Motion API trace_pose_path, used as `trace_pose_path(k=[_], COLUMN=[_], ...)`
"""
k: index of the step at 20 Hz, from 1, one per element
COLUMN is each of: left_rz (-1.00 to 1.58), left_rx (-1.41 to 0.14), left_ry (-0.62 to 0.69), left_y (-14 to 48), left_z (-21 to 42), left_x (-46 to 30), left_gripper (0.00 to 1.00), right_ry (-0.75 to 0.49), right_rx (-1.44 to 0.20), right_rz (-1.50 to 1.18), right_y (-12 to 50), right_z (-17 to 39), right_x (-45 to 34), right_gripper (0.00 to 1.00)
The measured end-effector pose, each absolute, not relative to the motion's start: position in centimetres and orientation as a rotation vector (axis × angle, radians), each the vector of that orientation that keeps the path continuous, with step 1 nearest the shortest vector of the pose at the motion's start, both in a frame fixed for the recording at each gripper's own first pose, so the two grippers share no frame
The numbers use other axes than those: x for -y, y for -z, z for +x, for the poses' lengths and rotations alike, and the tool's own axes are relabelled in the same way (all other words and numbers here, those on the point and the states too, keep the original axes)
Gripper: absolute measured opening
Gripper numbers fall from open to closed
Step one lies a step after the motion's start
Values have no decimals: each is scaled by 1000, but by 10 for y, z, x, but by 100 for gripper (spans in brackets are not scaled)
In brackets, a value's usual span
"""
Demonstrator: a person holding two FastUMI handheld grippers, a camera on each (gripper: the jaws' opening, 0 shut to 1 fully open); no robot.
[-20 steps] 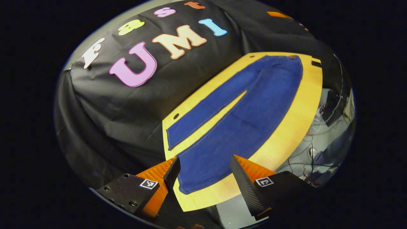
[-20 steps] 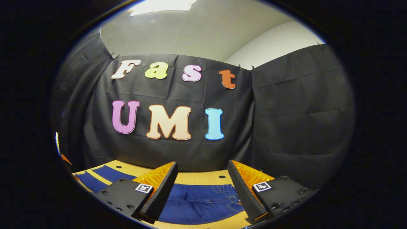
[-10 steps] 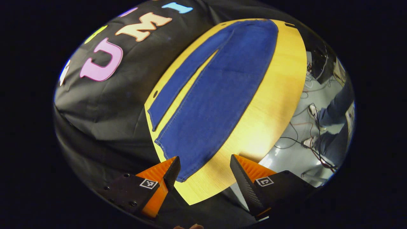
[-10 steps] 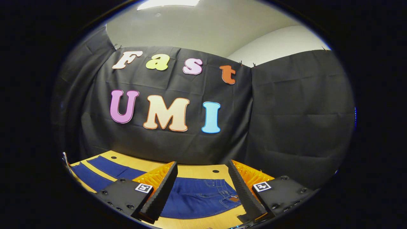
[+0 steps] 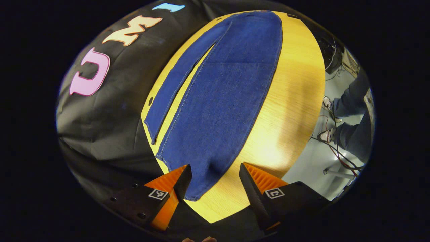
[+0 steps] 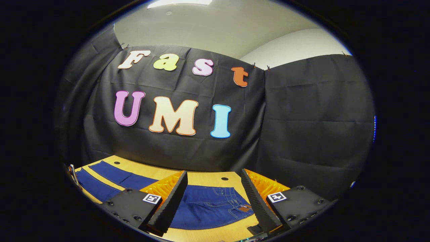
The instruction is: Grasp the waist and the cuffs of the jeans and fold them to make the two legs overlap; first hold the waist and fold one-third of the jeans toward the cuffs, then hold the cuffs and fold the remaining one-third in the same direction to finish folding.
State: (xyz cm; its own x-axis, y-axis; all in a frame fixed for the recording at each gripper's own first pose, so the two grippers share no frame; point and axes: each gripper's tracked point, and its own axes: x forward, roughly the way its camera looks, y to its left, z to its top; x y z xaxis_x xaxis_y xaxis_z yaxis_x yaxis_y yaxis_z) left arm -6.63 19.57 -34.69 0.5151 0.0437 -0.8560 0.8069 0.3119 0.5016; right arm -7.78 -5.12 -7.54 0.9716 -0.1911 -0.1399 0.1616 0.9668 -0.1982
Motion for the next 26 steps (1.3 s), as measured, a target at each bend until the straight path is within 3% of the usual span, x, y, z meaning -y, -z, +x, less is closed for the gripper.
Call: trace_pose_path(k=[10,15,16,17,20,26], left_rz=[1223,1185,1175,1175,1172,1119], left_rx=[-943,-1034,-1039,-1043,-1027,-1020], left_ry=[719,741,739,716,675,617], left_y=[364,374,379,375,374,373], left_z=[-30,-45,-45,-45,-45,-46], left_x=[-186,-182,-180,-182,-183,-181], left_gripper=[83,19,19,10,2,0], right_ry=[210,204,199,192,161,44], right_rx=[-180,-171,-178,-188,-231,-363], right_rz=[-159,-174,-181,-194,-289,-569], right_y=[89,89,91,96,109,161], right_z=[-82,-82,-81,-80,-71,-59], right_x=[59,64,65,68,86,137], right_gripper=[100,100,100,100,100,100])
